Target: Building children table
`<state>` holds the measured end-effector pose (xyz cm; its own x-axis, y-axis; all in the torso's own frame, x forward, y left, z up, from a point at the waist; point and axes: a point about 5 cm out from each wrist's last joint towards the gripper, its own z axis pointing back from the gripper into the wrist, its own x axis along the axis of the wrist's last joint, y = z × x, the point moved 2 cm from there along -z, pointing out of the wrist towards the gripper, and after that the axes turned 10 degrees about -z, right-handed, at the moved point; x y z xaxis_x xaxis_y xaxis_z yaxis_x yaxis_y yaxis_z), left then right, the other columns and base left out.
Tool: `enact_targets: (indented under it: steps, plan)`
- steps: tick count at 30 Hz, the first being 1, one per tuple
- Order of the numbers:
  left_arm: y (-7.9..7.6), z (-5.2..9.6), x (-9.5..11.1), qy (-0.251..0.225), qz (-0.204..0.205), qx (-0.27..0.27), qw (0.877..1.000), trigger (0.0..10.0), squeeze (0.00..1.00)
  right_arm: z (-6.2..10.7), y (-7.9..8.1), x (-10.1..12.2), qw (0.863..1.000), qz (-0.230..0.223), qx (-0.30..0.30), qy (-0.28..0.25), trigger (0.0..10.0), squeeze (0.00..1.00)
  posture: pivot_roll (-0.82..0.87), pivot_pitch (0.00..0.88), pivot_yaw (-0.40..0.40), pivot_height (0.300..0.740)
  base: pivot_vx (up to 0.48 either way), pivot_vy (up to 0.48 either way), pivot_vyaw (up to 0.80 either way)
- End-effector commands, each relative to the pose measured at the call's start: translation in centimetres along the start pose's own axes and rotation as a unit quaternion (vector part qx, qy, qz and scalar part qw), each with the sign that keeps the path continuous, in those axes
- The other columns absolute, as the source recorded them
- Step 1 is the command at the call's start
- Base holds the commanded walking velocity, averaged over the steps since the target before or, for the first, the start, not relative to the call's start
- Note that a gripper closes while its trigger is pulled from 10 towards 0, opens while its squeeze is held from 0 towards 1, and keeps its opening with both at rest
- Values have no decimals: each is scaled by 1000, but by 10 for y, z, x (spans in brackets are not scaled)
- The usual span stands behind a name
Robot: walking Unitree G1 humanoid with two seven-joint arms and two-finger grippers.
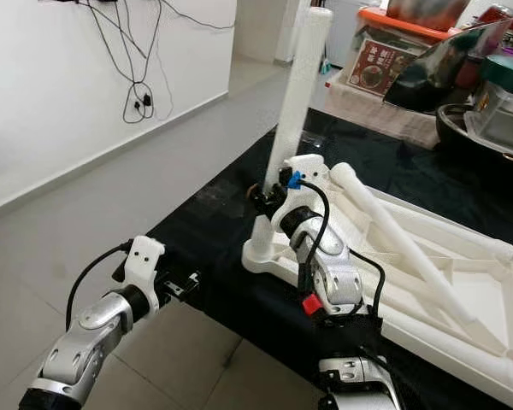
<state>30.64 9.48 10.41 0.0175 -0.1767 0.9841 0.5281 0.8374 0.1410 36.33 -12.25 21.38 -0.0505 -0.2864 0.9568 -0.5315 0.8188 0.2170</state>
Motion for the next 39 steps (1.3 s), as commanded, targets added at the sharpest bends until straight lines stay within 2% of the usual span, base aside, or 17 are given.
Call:
enact_targets:
  steps: [1, 2, 3, 4, 10, 11, 12, 14, 19, 27, 28, 29, 30, 31, 36, 37, 39]
  plan:
    - [-3, -1, 0, -1, 4, -4, 1000, 10000, 0, -6, 11, 6, 999, 12, 48, -4, 10000, 0, 23, 0, -142, 740, 0, 0, 0]
    - [-3, -1, 0, 0, 4, -4, 1000, 10000, 0, -6, 9, 5, 998, 18, 58, 1, 4510, 0, 23, 0, -142, 740, 0, 0, 0]
    - [-3, -1, 0, 0, 4, -4, 1000, 10000, 0, -6, 9, 5, 998, 18, 58, 1, 4510, 0, 23, 0, -142, 740, 0, 0, 0]
    - [-3, 0, -1, 1, 4, -3, 1000, 10000, 0, -6, 6, 5, 998, 18, 61, 4, 0, 0, 26, 0, -139, 740, 0, 0, 0]
    - [-2, 1, -1, 3, 2, -4, 1000, 10000, 0, -6, -20, 1, 997, 69, -26, 20, 0, 0, 21, 0, -136, 740, 0, 0, 0]
    - [-3, 0, -1, 2, 2, -5, 1000, 10000, 0, -3, -46, 0, 988, 60, -143, 25, 0, 0, 17, 0, -134, 740, 0, 0, 0]
    - [-3, 0, -1, 2, 2, -5, 1000, 10000, 0, -3, -46, 0, 988, 60, -143, 25, 0, 0, 17, 0, -134, 740, 0, 0, 0]
    - [-4, -1, 0, 0, 3, -6, 1000, 10000, 0, 35, -98, -4, 906, 64, -418, 19, 0, 0, 20, 0, -138, 740, 0, 0, 0]
    - [-6, 0, -2, 2, 5, -8, 1000, 10000, 0, 53, -88, -23, 882, 40, -470, 12, 0, 0, 18, 0, -134, 740, 0, 0, 0]
    - [-4, 0, -1, 2, 5, -8, 1000, 10000, 0, 46, -64, -42, 893, 27, -447, 38, 0, 0, 12, 0, -133, 740, 0, 0, 0]
    - [-3, 0, -1, 2, 5, -7, 1000, 10000, 0, 39, -58, -44, 901, 19, -431, 49, 6196, 0, 13, 0, -141, 740, 0, 0, 0]
    - [-3, 0, -1, 1, 5, -6, 1000, 10000, 0, 33, -54, -45, 907, 17, -416, 56, 10000, 0, 13, 0, -141, 740, 0, 0, 0]
    - [-3, 0, 0, 1, 6, -5, 1000, 10000, 0, 28, -50, -40, 914, 17, -403, 41, 10000, 82, 13, 0, -141, 740, 0, 0, 0]
    - [-4, 0, 0, 0, 6, -4, 1000, 10000, 0, 26, -47, -34, 919, 18, -393, 27, 10000, 1000, 15, 0, -143, 740, 0, 0, 0]
    - [-4, 1, -1, 1, 7, -3, 1000, 10000, 0, 22, -41, -26, 930, 14, -368, 10, 10000, 1000, 17, 0, -144, 740, 0, 0, 0]
    - [-4, 2, -2, 1, 7, -2, 1000, 10000, 0, 17, -36, -21, 943, 5, -334, -3, 10000, 776, 17, 0, -140, 740, 0, 0, 0]
    - [-4, 2, -2, 1, 7, -2, 1000, 10000, 0, 17, -36, -21, 943, 5, -334, -3, 10000, 776, 17, 0, -140, 740, 0, 0, 0]
